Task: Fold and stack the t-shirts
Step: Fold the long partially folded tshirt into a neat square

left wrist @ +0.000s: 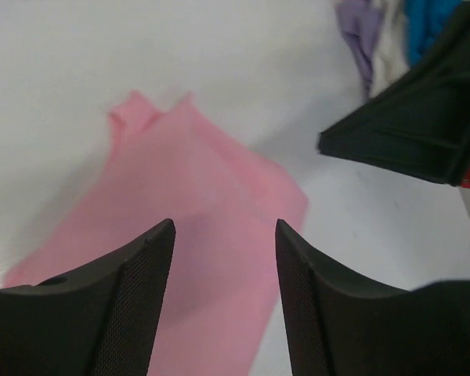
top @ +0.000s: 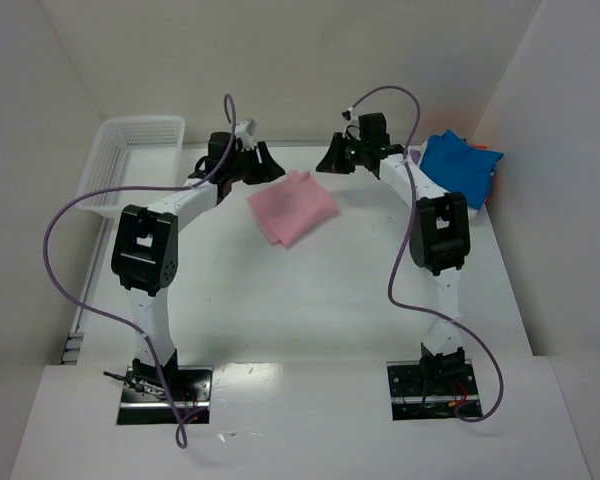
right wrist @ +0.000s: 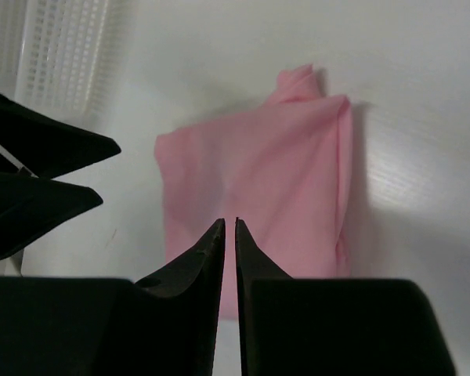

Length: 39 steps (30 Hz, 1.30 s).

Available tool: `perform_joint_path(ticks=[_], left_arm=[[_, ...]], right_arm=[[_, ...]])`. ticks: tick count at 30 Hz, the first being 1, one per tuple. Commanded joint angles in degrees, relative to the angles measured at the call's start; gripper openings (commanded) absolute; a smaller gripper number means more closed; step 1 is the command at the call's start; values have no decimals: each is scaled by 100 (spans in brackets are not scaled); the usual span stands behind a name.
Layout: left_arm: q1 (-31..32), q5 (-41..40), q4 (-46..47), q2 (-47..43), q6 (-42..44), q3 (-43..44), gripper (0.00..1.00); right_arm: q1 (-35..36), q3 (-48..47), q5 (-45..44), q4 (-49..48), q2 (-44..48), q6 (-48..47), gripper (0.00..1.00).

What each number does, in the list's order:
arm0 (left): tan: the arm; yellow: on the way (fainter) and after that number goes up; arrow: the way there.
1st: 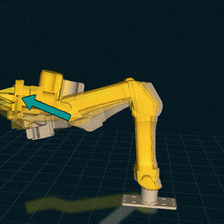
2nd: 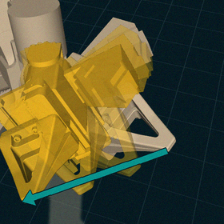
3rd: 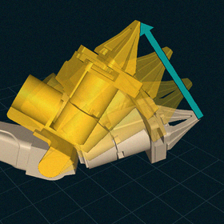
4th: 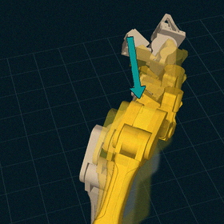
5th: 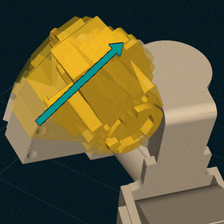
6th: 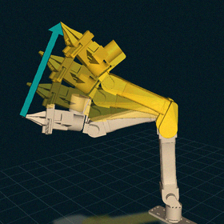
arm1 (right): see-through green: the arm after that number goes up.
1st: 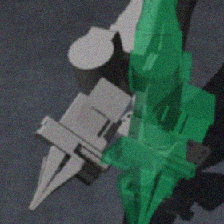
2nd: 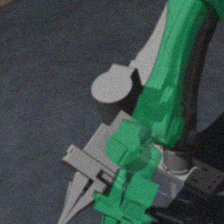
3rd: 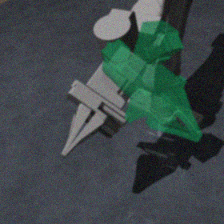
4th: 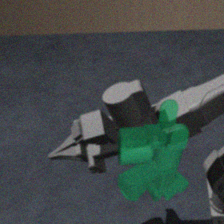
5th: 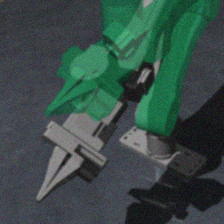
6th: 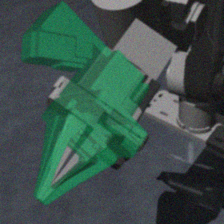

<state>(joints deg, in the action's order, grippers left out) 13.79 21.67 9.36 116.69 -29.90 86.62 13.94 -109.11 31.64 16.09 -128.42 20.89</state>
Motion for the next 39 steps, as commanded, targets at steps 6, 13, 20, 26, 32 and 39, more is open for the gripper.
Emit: perform_joint_path(ticks=[6, 13, 20, 26, 32, 39], left_arm=[[863, 1235, 540, -59, 3, -242, 52], [1223, 708, 857, 108, -516, -776, 31], [1223, 292, 631, 161, -780, -1279, 23], [1223, -21, 241, 46, -780, -1622, 22], [1223, -145, -269, 161, -780, -1570, 21], [1223, -564, -872, -225, -727, -1754, 18]], right_arm=[[337, 1743, 580, -841, 537, -340, 10], [308, 2489, -503, -880, 458, -235, 1], [-23, 2605, -484, -880, 573, -182, 1], [-84, 2666, -316, -982, 1043, -77, 6], [-84, 2543, -403, -810, 1394, -77, 32], [-207, 2666, -870, -968, 1595, -129, 49]])
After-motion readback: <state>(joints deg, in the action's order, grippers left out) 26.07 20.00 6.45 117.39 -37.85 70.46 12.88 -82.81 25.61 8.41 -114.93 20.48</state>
